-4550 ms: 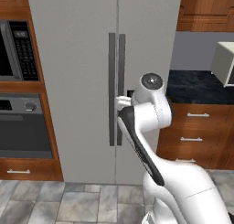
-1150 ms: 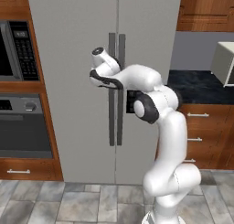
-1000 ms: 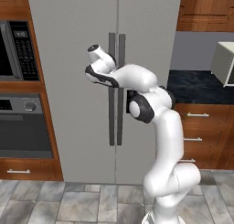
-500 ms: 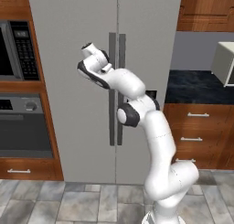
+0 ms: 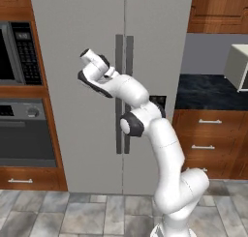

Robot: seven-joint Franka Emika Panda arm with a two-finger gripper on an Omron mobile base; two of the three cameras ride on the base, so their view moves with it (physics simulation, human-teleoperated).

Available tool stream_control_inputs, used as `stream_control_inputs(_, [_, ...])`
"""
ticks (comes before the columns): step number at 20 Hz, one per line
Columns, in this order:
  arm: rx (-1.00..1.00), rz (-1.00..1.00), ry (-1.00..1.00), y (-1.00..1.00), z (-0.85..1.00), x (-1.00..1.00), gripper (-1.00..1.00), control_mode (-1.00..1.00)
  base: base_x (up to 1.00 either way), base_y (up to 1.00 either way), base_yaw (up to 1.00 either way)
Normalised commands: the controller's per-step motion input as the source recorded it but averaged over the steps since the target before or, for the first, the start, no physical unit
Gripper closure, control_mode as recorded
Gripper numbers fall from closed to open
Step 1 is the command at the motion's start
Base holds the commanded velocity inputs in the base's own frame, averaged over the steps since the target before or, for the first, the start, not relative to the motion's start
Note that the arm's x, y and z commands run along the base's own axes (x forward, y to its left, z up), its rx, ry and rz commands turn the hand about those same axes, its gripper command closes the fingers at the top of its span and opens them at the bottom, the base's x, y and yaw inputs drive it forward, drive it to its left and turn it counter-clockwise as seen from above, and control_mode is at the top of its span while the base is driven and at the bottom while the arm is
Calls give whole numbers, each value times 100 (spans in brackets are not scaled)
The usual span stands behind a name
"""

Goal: Retrieve the fish from the fridge and place it on the saucepan with marinade on the stove.

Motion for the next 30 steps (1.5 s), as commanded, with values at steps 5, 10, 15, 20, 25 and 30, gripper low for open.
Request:
stream_control_inputs(5, [0, 42, -63, -54, -99, -73, -100, -100, 0, 0, 0])
stream_control_inputs(10, [7, 39, -57, -34, -96, -95, -100, -100, 0, 0, 0])
stream_control_inputs(15, [7, 25, -21, -18, -19, -33, -100, -100, 0, 0, 0])
stream_control_inputs(20, [-9, 1, -15, 7, -18, 9, -100, -100, 0, 0, 0])
stream_control_inputs(25, [-14, 0, -34, 65, -39, 32, -100, -100, 0, 0, 0])
stream_control_inputs(30, [-15, -1, -39, 42, -36, 11, -100, -100, 0, 0, 0])
